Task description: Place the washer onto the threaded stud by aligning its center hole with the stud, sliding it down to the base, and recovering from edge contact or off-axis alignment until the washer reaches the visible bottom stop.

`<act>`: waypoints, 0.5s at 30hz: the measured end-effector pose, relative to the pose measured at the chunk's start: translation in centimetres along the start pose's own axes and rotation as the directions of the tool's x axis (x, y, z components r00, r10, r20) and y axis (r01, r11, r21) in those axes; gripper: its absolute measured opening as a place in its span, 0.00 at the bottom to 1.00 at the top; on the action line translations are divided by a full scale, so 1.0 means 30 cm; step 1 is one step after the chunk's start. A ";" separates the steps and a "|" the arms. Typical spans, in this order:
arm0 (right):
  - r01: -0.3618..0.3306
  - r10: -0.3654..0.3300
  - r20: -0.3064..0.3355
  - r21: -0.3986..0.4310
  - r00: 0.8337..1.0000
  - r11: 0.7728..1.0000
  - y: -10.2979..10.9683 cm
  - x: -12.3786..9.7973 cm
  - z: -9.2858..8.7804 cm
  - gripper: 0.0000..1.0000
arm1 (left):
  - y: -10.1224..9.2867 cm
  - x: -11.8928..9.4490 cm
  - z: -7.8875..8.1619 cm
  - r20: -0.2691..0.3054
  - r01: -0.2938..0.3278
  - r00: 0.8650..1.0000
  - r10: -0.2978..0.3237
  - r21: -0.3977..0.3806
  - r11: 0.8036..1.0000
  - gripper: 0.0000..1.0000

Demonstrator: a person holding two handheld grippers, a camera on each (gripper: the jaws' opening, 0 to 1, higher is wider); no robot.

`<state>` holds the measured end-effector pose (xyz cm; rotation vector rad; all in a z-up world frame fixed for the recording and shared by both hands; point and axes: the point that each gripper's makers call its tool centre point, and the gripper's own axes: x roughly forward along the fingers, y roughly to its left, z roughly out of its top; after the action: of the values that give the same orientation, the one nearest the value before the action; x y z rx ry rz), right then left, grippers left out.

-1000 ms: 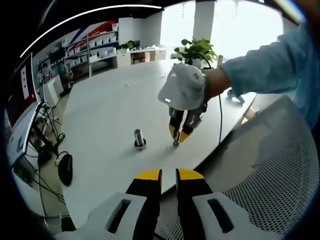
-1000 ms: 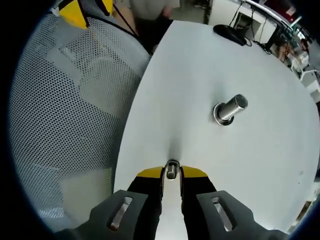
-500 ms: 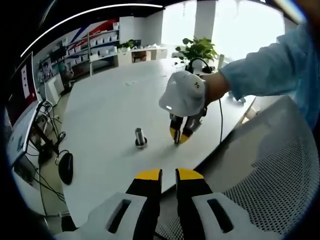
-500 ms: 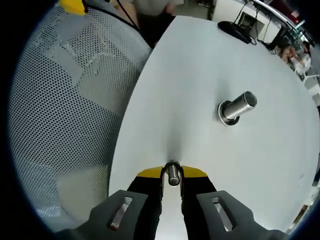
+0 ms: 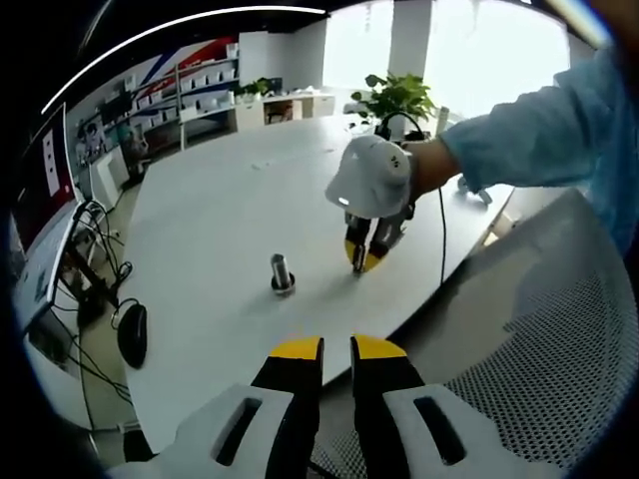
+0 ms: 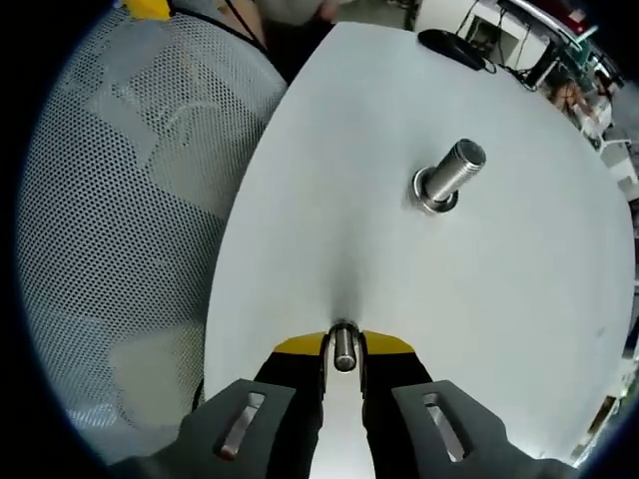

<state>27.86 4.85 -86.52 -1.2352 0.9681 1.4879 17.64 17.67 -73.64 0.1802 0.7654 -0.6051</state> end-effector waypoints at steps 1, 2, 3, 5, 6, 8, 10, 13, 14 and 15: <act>0.004 -0.004 -0.002 0.003 1.000 1.000 -0.005 -0.002 -0.011 0.14 | 0.001 0.000 0.000 0.000 -0.001 1.000 0.001 0.000 1.000 0.08; 0.006 -0.006 -0.007 0.007 1.000 1.000 -0.009 -0.003 -0.020 0.14 | 0.001 0.000 -0.001 -0.001 -0.001 1.000 0.001 -0.001 1.000 0.08; 0.012 -0.012 -0.011 0.016 1.000 1.000 -0.018 -0.007 -0.031 0.14 | 0.001 0.000 -0.001 -0.003 -0.001 1.000 0.001 0.000 1.000 0.08; 0.017 -0.016 -0.015 0.029 1.000 0.999 -0.027 -0.013 -0.047 0.14 | 0.000 0.001 -0.002 -0.004 -0.001 1.000 0.001 0.000 1.000 0.08; 0.019 -0.019 -0.016 0.035 1.000 0.999 -0.029 -0.014 -0.052 0.14 | 0.000 0.001 -0.002 -0.004 -0.001 1.000 0.001 0.000 1.000 0.08; 0.028 -0.027 -0.018 0.044 0.999 0.999 -0.034 -0.017 -0.061 0.14 | 0.000 0.001 -0.003 -0.005 -0.001 1.000 0.001 -0.001 1.000 0.08; 0.030 -0.029 -0.012 0.051 0.999 0.998 -0.033 -0.015 -0.058 0.15 | 0.001 0.001 -0.003 -0.005 -0.002 1.000 0.002 -0.001 1.000 0.08; 0.055 -0.053 -0.022 0.114 0.998 0.992 -0.040 -0.013 -0.070 0.31 | 0.000 0.001 -0.003 -0.006 0.000 1.000 0.000 0.000 1.000 0.08; 0.056 -0.055 -0.013 0.134 0.998 0.989 -0.038 -0.012 -0.069 0.35 | -0.001 0.001 -0.003 -0.006 0.001 1.000 -0.001 0.001 1.000 0.08; 0.052 -0.053 0.007 0.144 0.999 0.988 -0.034 -0.018 -0.062 0.35 | -0.001 0.001 -0.004 -0.007 0.002 1.000 -0.002 0.001 1.000 0.08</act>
<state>29.34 3.23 -86.33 -1.1393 1.0105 1.3579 17.58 17.66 -73.74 0.1828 0.7717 -0.6068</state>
